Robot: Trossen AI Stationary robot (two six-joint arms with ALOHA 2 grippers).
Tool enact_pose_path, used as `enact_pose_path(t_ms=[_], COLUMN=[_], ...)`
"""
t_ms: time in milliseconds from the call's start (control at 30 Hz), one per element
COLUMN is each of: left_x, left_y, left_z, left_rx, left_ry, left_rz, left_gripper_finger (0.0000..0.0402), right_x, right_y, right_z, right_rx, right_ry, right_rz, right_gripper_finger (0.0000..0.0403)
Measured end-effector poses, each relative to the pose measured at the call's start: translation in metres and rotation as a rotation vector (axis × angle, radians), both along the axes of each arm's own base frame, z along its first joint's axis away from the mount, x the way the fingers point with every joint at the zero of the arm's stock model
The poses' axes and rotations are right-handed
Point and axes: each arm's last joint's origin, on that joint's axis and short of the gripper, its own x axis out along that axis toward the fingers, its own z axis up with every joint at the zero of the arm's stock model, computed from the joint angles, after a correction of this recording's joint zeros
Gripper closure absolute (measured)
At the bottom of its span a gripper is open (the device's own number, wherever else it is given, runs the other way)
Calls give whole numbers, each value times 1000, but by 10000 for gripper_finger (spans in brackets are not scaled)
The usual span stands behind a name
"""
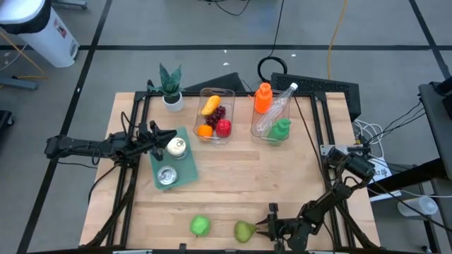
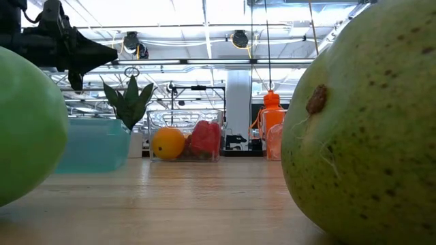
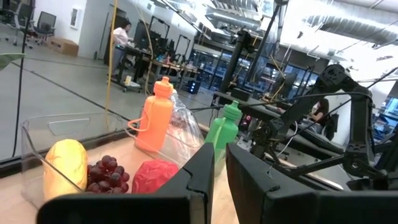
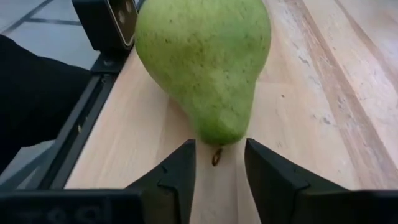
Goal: Pick & Place Food Item
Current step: Put the pear into the left transparent bin
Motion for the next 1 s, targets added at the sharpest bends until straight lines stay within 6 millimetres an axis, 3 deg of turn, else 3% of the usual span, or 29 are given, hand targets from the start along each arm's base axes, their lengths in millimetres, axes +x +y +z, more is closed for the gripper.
enact_pose_path(t_ms=[667,1000], left_x=[0,0], left_y=[0,0], left_z=[-1,-1], left_rx=[0,0], left_ry=[7,12], left_rz=[0,0], left_gripper_finger=[352,352], right_x=[-2,3], right_y=[-1,-1], right_z=[-3,1], right_rx=[6,15], right_ry=[52,28], right_rz=[15,37], right_gripper_finger=[395,393])
